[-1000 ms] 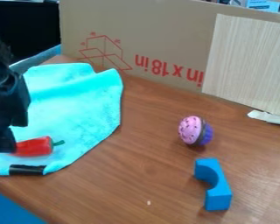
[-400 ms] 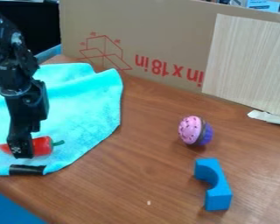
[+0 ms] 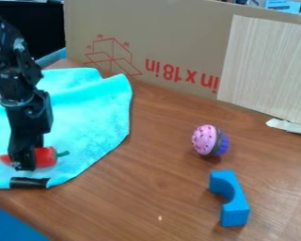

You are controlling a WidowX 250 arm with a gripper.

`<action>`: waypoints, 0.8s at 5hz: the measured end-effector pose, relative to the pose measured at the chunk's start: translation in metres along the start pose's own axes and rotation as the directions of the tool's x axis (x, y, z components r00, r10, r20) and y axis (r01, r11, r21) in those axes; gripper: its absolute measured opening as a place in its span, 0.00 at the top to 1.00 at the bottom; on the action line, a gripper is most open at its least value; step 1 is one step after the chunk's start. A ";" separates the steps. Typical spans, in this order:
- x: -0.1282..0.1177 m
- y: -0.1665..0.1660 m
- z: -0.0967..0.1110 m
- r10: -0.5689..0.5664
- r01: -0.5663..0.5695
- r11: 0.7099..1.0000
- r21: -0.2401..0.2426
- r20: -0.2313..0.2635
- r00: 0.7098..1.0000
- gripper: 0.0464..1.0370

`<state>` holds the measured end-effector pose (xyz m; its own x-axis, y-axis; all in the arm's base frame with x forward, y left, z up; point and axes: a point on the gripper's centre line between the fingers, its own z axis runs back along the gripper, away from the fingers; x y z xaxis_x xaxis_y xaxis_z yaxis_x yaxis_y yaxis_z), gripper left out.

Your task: Moved red Chilie off cloth to top left of table

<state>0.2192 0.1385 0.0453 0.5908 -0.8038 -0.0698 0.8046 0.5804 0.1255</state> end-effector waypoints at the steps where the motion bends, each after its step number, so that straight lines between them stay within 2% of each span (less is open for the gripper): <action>1: -0.001 0.000 0.000 0.005 -0.005 1.000 -0.005 -0.001 1.000 0.57; 2: -0.003 0.008 -0.001 0.042 -0.044 0.996 -0.072 -0.034 0.999 0.57; 3: -0.002 0.016 0.004 0.074 -0.078 0.990 -0.116 -0.038 0.997 0.57; 4: 0.005 0.021 0.015 0.103 -0.103 0.984 -0.148 -0.008 0.995 0.57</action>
<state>0.2375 0.1449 0.0622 0.6713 -0.7384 -0.0643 0.7392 0.6734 -0.0157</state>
